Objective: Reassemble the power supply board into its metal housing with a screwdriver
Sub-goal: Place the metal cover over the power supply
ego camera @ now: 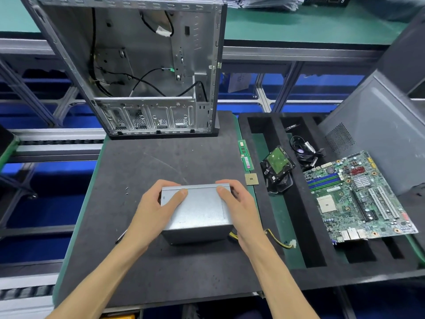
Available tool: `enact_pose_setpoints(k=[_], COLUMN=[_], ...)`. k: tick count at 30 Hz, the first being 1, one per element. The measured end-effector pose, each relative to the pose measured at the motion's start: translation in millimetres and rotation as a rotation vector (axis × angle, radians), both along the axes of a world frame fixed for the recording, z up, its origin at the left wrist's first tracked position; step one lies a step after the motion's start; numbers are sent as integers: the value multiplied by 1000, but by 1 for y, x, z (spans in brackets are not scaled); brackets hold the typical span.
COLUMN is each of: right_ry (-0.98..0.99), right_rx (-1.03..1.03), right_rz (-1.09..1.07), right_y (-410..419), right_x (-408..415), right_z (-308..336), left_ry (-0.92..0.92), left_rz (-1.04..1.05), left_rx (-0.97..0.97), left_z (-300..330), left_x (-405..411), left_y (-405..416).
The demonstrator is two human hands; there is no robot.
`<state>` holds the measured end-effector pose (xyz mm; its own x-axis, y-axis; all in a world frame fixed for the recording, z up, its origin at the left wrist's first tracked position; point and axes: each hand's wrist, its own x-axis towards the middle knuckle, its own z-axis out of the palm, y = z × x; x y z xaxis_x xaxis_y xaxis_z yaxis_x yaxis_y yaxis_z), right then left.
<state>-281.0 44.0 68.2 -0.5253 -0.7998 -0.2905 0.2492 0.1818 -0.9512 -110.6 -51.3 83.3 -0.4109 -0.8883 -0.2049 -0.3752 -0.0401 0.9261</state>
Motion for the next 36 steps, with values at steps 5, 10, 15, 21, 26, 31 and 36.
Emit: enact_pose_setpoints(k=[5,10,15,21,26,31,36], right_ry=[11,66,131,358,118,-247,-525], right_rx=[-6,7,-9,21,-16,-48,-149], right_rz=[23,150,601,404,73,-206,-322], right_y=[1,5,13,-16,-5,10,12], right_x=[-1,-12,-42,-44,-42,-36,-6], right_z=[1,5,3,-3,-17,-30,-33], left_ry=[-343,-542,-543,-535,-155,4,160], left_rz=[-409,-568,-583,-599,-201,-96,-165], left_rx=[-501,-796,-786,-518,-209,234,355], left_z=[10,10,17,35,24,-14,-18], left_x=[3,1,-6,-24,16,44,10], left_y=[2,-2,-18,-56,-56,-13,21])
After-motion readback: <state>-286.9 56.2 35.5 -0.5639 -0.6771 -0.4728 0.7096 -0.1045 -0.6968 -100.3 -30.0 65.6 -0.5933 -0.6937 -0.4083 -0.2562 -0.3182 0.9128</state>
